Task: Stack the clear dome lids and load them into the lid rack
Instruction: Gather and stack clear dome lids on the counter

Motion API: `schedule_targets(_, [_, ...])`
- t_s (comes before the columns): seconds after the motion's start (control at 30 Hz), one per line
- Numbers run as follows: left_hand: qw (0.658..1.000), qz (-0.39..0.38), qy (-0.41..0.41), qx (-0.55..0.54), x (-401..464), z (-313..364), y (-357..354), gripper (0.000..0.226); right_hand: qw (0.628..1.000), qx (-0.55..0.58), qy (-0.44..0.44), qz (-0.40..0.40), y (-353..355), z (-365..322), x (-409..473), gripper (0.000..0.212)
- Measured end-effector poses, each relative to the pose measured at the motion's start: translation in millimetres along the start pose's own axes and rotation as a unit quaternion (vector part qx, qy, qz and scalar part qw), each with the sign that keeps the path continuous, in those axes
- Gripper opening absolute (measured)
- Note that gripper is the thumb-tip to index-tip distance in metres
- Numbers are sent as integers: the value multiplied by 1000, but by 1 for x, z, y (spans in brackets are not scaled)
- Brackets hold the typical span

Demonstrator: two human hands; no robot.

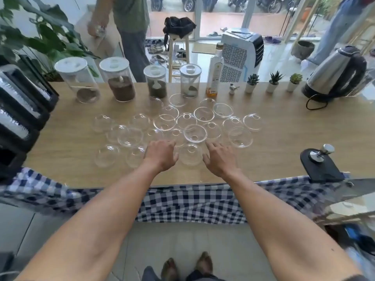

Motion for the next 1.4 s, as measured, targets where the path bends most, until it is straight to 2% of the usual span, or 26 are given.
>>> schedule_targets(0.13, [999,20,-28,38,-17,2,-16,56,998,-52,26,-11,-16,-5,-20,35])
schedule_targets(0.2, [999,-1,-21,48,-26,1,-24,54,997,-71,30,-11,-24,-3,-27,29])
schedule_targets(0.3, [999,-4,-20,41,-34,-2,-31,34,994,-98,28,34,-30,-1,-35,27])
schedule_targets(0.33, [999,0,-23,43,-36,-1,-30,35,993,-99,29,59,-29,-1,-36,29])
schedule_targets(0.43, [999,17,-43,19,-39,1,-27,39,990,-54,13,126,-17,-2,-38,27])
schedule_targets(0.53, [997,66,-40,-25,-40,-1,-16,38,974,104,-84,182,5,0,-37,25])
schedule_targets(0.67, [980,126,38,-147,-35,-9,9,40,883,342,-270,177,19,-1,-31,23])
schedule_targets(0.7, [971,141,69,-183,-33,-13,15,42,849,390,-311,175,17,1,-29,20])
schedule_targets(0.8, [932,173,167,-272,-29,-26,34,43,718,540,-421,122,-5,0,-31,16])
schedule_targets(0.83, [912,177,198,-311,-27,-32,37,41,688,564,-446,100,-16,-2,-34,16])
schedule_targets(0.93, [860,176,263,-400,-18,-46,40,39,633,593,-495,60,-41,-7,-42,15])
schedule_targets(1.03, [814,159,306,-467,-14,-60,35,42,599,595,-533,44,-58,-7,-46,18])
schedule_targets(1.1, [769,136,338,-525,-15,-61,32,37,600,578,-551,40,-64,-6,-49,18])
schedule_targets(1.23, [676,55,407,-612,-19,-51,12,27,637,513,-574,46,-72,1,-55,18])
schedule_targets(1.33, [641,-7,434,-633,-24,-35,-7,21,697,426,-574,55,-70,9,-60,14])
schedule_targets(1.4, [625,-31,442,-643,-26,-24,-18,21,722,388,-571,58,-65,14,-63,11])
Point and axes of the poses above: each hand's wrist, its own x-axis towards the middle knuckle, its own y-axis out of the back of the hand, z = x × y, the point moved 7 cm from there along x, towards the middle knuckle, and after that the axes turned 14 degrees about z, right-handed, at the moved point
